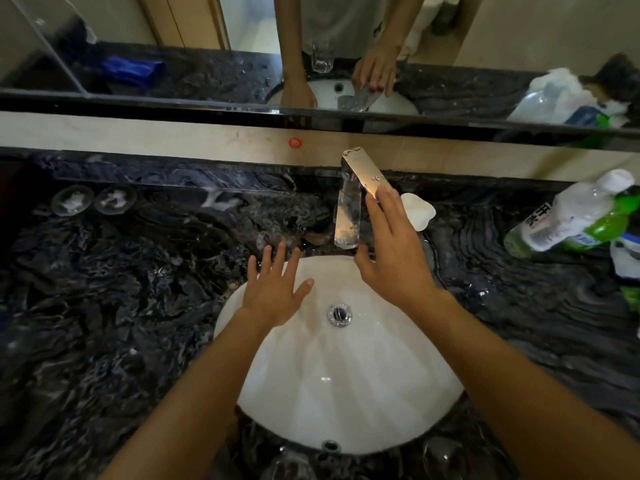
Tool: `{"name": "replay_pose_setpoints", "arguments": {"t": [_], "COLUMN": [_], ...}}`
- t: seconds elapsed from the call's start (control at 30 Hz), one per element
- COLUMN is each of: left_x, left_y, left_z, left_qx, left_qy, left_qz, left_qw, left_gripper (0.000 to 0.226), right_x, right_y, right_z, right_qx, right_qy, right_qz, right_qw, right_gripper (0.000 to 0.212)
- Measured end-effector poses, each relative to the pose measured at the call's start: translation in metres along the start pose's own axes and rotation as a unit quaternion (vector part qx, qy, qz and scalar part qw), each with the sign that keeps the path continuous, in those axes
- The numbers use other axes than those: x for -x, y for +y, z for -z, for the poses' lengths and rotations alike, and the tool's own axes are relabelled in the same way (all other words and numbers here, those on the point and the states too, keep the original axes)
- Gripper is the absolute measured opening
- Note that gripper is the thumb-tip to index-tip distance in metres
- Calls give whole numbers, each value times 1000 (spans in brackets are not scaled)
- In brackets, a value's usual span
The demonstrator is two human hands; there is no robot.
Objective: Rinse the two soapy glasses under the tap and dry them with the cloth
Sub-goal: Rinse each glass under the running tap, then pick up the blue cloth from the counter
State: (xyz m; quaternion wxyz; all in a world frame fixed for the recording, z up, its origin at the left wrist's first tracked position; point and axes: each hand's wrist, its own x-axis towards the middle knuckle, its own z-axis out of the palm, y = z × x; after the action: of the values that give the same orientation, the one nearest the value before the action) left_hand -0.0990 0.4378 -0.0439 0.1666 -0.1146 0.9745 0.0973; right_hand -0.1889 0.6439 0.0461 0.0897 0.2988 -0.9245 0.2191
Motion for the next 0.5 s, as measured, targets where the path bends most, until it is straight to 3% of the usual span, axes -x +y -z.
{"name": "replay_pose_setpoints", "arguments": {"t": [0.2, 0.5], "left_x": [42, 142], "left_y": [1, -4], "left_z": [23, 44], "left_qx": [49, 224], "left_qy": [15, 42], "left_qz": [-39, -100], "left_qw": [998, 969], "left_gripper": [72, 62], "right_x": [33, 135], "right_y": [-16, -54], "right_z": [23, 40], "right_qx": [-34, -67], "right_qy": [-57, -106], "right_qz": [-45, -135], "right_qw": [997, 983], "right_gripper": [74, 67]}}
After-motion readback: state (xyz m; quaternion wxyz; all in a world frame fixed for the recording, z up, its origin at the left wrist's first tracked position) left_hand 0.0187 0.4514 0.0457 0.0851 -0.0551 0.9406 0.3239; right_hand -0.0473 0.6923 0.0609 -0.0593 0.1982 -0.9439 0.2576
